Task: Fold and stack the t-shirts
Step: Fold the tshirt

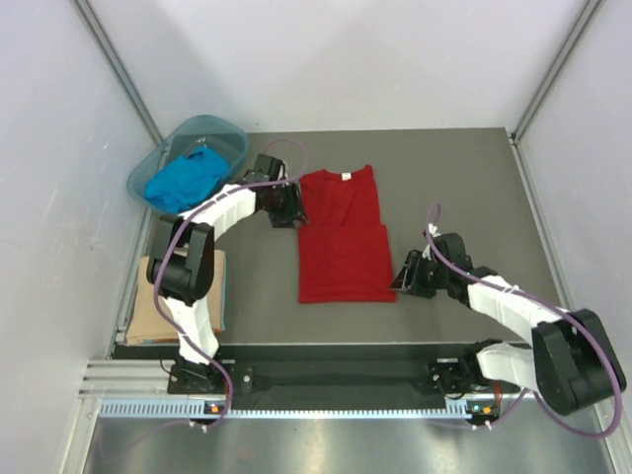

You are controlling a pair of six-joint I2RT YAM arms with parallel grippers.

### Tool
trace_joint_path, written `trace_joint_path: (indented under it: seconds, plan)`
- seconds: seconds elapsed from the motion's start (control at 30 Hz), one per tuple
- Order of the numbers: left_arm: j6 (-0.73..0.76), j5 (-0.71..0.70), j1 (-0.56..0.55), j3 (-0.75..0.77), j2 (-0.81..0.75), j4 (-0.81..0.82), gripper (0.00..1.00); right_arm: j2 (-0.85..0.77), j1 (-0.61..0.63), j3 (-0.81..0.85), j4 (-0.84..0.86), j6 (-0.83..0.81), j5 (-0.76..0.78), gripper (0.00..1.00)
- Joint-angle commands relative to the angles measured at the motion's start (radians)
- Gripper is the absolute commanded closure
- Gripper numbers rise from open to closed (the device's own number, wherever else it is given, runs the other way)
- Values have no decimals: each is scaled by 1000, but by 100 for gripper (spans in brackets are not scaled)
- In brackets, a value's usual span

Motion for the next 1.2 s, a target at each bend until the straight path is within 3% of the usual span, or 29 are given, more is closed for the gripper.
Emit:
trace_joint_path:
  seconds: [0.0,0.13,0.33,0.4,0.6,0.97,1.17]
  plan:
    - [32,28,10,55,-92,-139,46,-91,8,50,-150,97,120,54]
    - [-22,-9,5,-151,-263,-147,42,-195,22,5,-175,315,119,41]
    - [-137,22,-52,-469,-498,-68,42,-221,103,4,-194,507,189,40]
    - [-257,7,-146,-615,-602,25,41,-182,132,-13,-198,580,223,43]
    - [-330,-33,-214,-712,-616,100,39,-178,165,-48,-190,625,290,44]
    - [-407,-61,-231,-773,-587,204,37,-171,166,-114,-112,650,323,46]
    - [-457,-82,-234,-794,-589,213,43,-145,166,-116,-86,656,320,52]
